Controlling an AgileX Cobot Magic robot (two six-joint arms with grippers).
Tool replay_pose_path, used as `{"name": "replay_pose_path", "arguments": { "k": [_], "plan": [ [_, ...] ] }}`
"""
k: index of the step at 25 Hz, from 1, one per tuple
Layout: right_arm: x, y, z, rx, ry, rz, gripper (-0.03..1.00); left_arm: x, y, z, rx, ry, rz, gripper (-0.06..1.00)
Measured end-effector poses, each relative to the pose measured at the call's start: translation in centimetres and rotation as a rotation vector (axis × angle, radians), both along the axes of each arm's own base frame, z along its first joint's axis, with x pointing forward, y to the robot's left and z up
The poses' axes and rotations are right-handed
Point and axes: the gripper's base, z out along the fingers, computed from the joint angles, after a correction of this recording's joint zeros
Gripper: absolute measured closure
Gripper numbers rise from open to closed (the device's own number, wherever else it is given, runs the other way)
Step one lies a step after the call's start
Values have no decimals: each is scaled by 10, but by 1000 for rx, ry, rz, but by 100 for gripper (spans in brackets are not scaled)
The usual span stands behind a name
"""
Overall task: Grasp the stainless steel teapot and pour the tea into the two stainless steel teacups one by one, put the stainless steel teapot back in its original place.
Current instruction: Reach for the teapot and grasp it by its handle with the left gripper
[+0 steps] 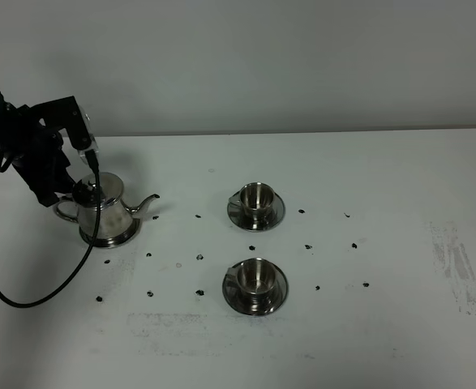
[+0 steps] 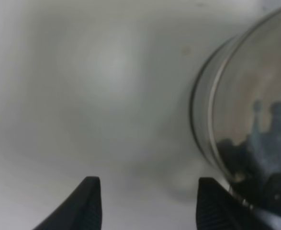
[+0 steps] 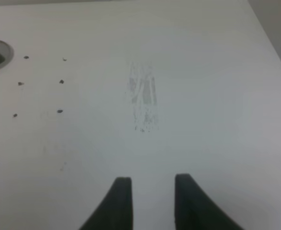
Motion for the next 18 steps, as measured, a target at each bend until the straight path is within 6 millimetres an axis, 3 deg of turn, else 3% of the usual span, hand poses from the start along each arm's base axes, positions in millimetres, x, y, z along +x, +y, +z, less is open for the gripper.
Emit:
{"name": "replay_pose_path", "arguments": {
  "k": [11,18],
  "plan": [
    [0,0,0,0,0,0,76,-12,2,19,15,68,7,48],
    [0,0,0,0,0,0,76,-16,2,19,7,110,21,48]
  ]
}}
